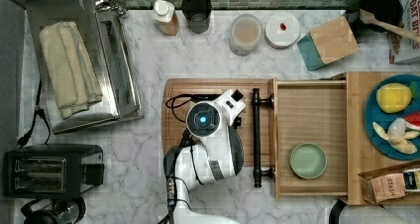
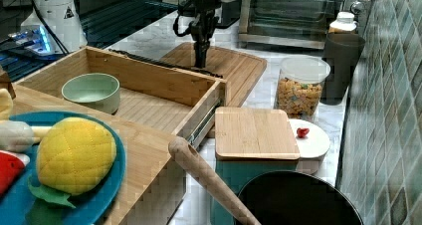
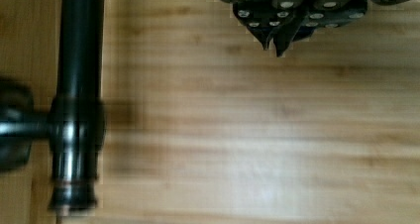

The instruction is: Close the drawer.

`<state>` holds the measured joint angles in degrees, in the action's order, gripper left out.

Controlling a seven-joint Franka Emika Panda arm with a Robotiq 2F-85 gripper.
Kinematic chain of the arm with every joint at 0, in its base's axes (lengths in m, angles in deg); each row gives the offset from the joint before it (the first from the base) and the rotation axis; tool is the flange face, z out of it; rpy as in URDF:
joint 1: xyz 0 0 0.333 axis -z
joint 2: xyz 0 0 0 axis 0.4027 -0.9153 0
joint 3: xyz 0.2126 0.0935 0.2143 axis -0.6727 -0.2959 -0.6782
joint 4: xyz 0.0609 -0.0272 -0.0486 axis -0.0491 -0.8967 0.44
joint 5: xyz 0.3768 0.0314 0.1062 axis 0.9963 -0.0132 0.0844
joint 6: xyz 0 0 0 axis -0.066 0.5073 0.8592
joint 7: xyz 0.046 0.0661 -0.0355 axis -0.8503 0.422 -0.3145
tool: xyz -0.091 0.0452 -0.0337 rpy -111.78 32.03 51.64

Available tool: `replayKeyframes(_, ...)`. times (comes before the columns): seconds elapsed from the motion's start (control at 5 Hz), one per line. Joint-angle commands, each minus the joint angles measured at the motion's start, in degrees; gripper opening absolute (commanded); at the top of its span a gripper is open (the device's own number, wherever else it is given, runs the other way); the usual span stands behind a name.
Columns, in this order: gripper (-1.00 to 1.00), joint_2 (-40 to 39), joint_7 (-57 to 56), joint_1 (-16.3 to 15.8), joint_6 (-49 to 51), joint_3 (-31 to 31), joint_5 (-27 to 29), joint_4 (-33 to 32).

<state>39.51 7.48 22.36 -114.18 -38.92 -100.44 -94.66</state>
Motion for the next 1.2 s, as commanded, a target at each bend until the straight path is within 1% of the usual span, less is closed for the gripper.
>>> replayKeyframes(0.2,-1.00,7.2,2.5,1.7,0.5,2.5,-3.4,-5.7)
replayKeyframes(0.4,-1.00,8.2,3.1,1.9,-4.5,4.2,-7.3,-7.9)
replayKeyframes(0.6,-1.00,9.3,2.0,3.2,-6.6,5.1,-8.2,-9.0)
replayKeyframes(0.8,-1.00,9.9,-3.0,4.6,-4.4,6.2,-6.4,-8.0)
replayKeyframes(1.0,-1.00,8.5,-9.0,5.9,-5.4,8.1,-4.9,-7.0)
replayKeyframes(1.2,-1.00,3.6,-21.1,-2.0,-2.7,17.6,3.3,-2.5)
